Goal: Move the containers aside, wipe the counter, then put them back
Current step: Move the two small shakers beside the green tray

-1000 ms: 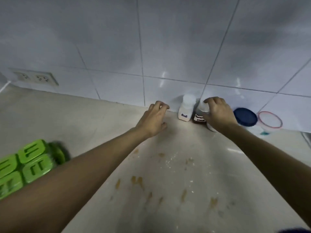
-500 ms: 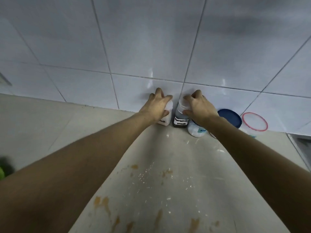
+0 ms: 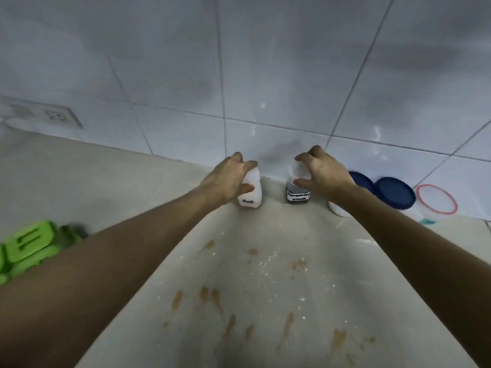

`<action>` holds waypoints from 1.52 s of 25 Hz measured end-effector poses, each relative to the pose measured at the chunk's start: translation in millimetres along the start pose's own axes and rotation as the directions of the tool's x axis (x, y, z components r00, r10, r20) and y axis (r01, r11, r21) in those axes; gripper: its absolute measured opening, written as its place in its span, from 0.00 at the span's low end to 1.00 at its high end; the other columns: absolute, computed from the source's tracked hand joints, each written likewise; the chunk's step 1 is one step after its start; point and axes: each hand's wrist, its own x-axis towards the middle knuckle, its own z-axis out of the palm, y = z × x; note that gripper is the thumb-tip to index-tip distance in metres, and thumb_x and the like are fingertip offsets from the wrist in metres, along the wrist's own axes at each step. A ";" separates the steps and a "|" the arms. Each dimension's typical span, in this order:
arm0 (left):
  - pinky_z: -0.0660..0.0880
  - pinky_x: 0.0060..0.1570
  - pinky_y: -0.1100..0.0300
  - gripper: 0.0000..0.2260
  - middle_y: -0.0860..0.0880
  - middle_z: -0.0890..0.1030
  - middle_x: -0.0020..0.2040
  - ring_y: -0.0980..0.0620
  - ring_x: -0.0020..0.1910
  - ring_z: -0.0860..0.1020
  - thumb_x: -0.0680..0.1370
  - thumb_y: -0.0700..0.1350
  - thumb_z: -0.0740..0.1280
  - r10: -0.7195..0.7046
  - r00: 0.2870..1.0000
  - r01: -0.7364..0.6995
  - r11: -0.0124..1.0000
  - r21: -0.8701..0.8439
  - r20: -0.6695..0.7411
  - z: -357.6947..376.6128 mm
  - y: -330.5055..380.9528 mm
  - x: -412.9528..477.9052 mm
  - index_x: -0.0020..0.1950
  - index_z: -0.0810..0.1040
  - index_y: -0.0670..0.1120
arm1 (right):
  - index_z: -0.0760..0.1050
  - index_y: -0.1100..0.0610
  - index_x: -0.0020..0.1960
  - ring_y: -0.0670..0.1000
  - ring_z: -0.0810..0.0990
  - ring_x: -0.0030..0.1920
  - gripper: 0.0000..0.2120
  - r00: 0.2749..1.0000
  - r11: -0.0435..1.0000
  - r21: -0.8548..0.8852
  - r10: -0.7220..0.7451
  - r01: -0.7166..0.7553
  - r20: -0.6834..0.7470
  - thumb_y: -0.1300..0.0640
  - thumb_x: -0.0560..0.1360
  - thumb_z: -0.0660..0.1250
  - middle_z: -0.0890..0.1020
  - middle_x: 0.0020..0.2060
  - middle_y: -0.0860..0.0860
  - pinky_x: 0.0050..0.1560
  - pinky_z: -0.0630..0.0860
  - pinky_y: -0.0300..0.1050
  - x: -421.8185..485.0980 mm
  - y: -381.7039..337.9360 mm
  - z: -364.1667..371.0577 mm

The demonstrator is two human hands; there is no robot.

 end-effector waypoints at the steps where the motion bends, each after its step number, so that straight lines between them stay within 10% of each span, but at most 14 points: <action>1: 0.71 0.56 0.53 0.24 0.41 0.72 0.60 0.40 0.57 0.74 0.76 0.49 0.68 -0.051 0.999 0.050 0.998 -0.037 -0.008 -10.5 -16.5 -17.9 0.71 0.68 0.48 | 0.68 0.56 0.68 0.59 0.74 0.58 0.27 1.000 0.998 0.069 0.006 -0.004 -0.019 0.50 0.72 0.70 0.71 0.61 0.57 0.53 0.74 0.52 -1.2 -15.7 0.9; 11: 0.72 0.57 0.53 0.25 0.41 0.75 0.58 0.40 0.53 0.77 0.74 0.51 0.70 -0.444 0.892 0.441 0.896 -0.053 -0.083 -58.3 -202.0 -159.7 0.70 0.71 0.50 | 0.72 0.55 0.65 0.58 0.76 0.58 0.27 0.980 0.914 0.357 -0.200 0.192 -0.015 0.51 0.69 0.74 0.73 0.60 0.56 0.59 0.71 0.48 47.7 -250.5 38.6; 21: 0.72 0.57 0.51 0.25 0.41 0.74 0.59 0.39 0.57 0.76 0.74 0.52 0.69 -0.535 0.836 0.524 0.845 -0.109 -0.122 -47.0 -256.7 -195.9 0.70 0.70 0.51 | 0.72 0.54 0.66 0.55 0.75 0.60 0.25 0.934 0.889 0.319 -0.356 0.328 0.031 0.52 0.71 0.72 0.73 0.63 0.52 0.61 0.72 0.47 64.0 -350.1 81.2; 33: 0.67 0.64 0.46 0.25 0.40 0.70 0.67 0.40 0.66 0.69 0.76 0.57 0.63 -0.358 0.893 0.424 0.872 0.246 -0.272 -45.0 -232.7 -188.5 0.70 0.68 0.47 | 0.59 0.52 0.74 0.55 0.68 0.69 0.31 0.916 0.887 0.287 -0.396 0.362 0.068 0.48 0.74 0.67 0.63 0.72 0.53 0.61 0.71 0.52 35.4 -304.9 74.1; 38: 0.69 0.59 0.48 0.17 0.41 0.75 0.63 0.40 0.62 0.73 0.72 0.50 0.64 -0.120 0.943 0.210 0.938 0.274 -0.311 1.6 -134.6 -166.6 0.60 0.75 0.46 | 0.66 0.54 0.69 0.54 0.75 0.63 0.26 0.997 0.873 0.488 -0.046 0.013 0.056 0.46 0.75 0.66 0.69 0.68 0.52 0.61 0.73 0.49 -34.4 -172.1 79.3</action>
